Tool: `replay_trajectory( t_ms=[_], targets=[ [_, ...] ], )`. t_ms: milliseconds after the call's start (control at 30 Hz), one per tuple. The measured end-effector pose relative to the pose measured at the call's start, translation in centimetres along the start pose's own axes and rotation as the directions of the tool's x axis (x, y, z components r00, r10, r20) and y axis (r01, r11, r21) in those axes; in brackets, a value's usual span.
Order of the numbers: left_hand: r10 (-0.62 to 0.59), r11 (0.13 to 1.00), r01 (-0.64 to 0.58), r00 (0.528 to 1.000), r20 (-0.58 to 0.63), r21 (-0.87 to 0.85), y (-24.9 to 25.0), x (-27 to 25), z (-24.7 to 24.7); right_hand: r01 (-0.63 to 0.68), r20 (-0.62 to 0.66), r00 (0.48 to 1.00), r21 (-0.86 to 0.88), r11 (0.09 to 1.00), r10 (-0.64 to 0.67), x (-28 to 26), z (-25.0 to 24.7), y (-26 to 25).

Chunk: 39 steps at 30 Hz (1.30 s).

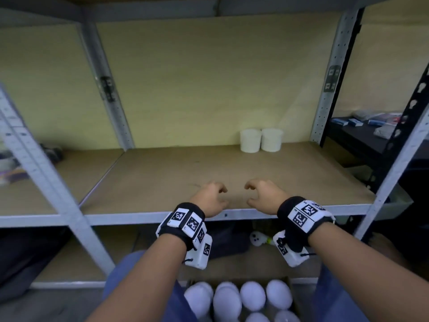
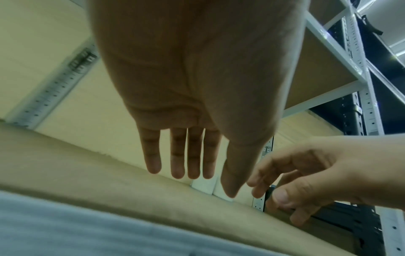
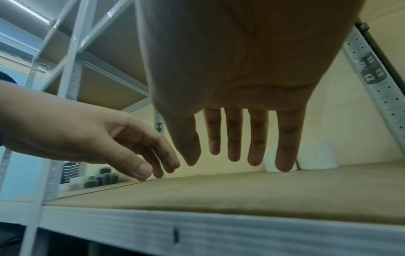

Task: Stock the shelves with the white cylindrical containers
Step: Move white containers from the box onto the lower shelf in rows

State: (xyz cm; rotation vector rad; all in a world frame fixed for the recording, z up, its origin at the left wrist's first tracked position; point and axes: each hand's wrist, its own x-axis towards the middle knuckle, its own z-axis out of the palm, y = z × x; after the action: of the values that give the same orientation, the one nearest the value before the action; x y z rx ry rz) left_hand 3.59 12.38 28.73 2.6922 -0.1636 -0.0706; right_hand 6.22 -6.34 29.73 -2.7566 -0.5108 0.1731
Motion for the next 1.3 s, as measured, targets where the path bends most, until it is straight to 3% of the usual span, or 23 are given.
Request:
replay_trajectory(
  t_ms=[367,533,733,833,933,967,1067,1167,1300],
  targets=[
    [-0.190,0.981,0.192,0.969,0.158,0.002,-5.4,-8.0,6.2,0.072,0.188,0.979,0.043,0.996,-0.079,-4.5,10.0,-2.7],
    [-0.284,0.958,0.286,0.919,0.275,0.034,-7.7,-8.2,10.5,0.049,0.331,0.942,0.025,0.998,-0.055,-3.7,15.5,-2.0],
    [-0.385,0.917,0.394,0.826,0.411,0.068,-10.2,-8.0,15.3,-0.026,0.484,0.874,-0.033,0.999,0.038,-2.7,21.5,-0.6],
    [-0.395,0.912,0.395,0.783,0.480,0.107,-11.4,-7.5,17.5,-0.035,0.534,0.843,-0.057,0.998,0.060,-2.3,23.5,0.3],
    [-0.375,0.927,0.315,0.756,0.536,0.204,-11.6,-6.8,19.6,-0.023,0.553,0.831,-0.075,0.997,0.061,-2.0,25.2,1.1],
    [-0.391,0.920,0.313,0.720,0.574,0.234,-11.8,-6.3,20.7,-0.016,0.563,0.824,-0.088,0.996,0.062,-2.0,25.9,1.4],
    [-0.379,0.925,0.257,0.677,0.631,0.279,-14.6,-4.8,26.1,0.006,0.593,0.803,-0.106,0.994,0.059,-2.0,27.9,2.0],
    [-0.391,0.917,0.272,0.748,0.536,0.290,-14.0,-5.6,24.6,0.017,0.625,0.778,-0.129,0.992,0.068,-1.5,29.4,2.1],
    [-0.426,0.905,0.351,0.746,0.511,0.242,-14.7,-6.6,24.1,0.049,0.693,0.715,-0.179,0.983,0.091,-0.7,30.9,2.1]
  ],
)
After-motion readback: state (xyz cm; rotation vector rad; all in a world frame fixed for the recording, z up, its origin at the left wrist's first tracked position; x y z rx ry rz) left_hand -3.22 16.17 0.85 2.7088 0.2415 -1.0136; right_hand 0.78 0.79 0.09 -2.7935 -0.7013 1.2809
